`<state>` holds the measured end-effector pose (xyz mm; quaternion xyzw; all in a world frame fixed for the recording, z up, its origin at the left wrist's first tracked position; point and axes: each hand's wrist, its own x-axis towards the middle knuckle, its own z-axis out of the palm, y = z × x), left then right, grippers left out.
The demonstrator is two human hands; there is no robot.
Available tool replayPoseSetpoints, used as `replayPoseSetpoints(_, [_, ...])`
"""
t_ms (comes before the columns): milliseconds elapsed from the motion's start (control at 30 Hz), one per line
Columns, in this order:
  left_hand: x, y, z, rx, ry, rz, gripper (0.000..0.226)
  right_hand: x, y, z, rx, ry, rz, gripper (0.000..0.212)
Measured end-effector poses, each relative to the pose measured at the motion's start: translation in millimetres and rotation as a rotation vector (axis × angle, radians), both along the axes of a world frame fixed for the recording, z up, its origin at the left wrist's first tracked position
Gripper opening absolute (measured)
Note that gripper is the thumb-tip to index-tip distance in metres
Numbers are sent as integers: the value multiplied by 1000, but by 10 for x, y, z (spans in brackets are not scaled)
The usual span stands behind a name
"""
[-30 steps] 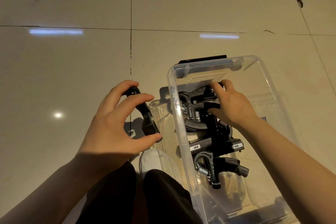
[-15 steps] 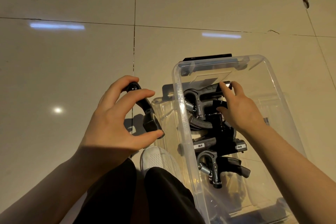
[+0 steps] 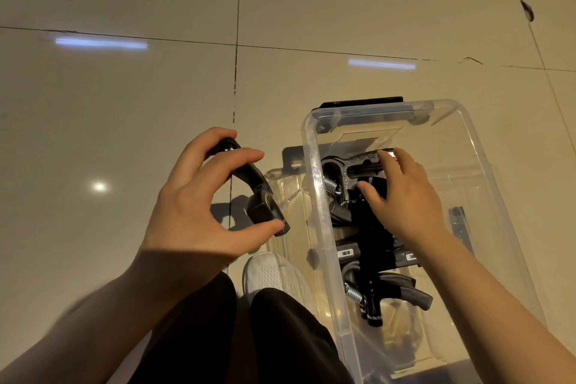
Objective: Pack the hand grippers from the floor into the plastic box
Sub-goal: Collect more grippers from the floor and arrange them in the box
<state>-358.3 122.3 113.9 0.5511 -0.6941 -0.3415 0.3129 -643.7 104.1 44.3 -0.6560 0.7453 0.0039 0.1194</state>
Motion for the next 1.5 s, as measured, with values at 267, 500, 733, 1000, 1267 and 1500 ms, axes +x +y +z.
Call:
replayPoseSetpoints(267, [18,1,-2,1,4,34,66,351,499,-220,35,-253,17,27])
replayPoseSetpoints(500, [8,1,12,-8,26,39,66,408,479,-293,-95,-141,103,14])
replayPoseSetpoints(733, [29,-2,67,-52,106,54,66,352,452,-124,-32,-251,61,29])
replayPoseSetpoints(1000, [106,-140,293,-92,422,271,55,793,258,800,-308,-748,45,33])
replayPoseSetpoints(1267, [-124,-246,391,132,681,154,64,814,118,1118,-605,-759,75,28])
replayPoseSetpoints(1500, [-584,60,164,195,126,-308,87,171,215,1335,-574,-578,54,24])
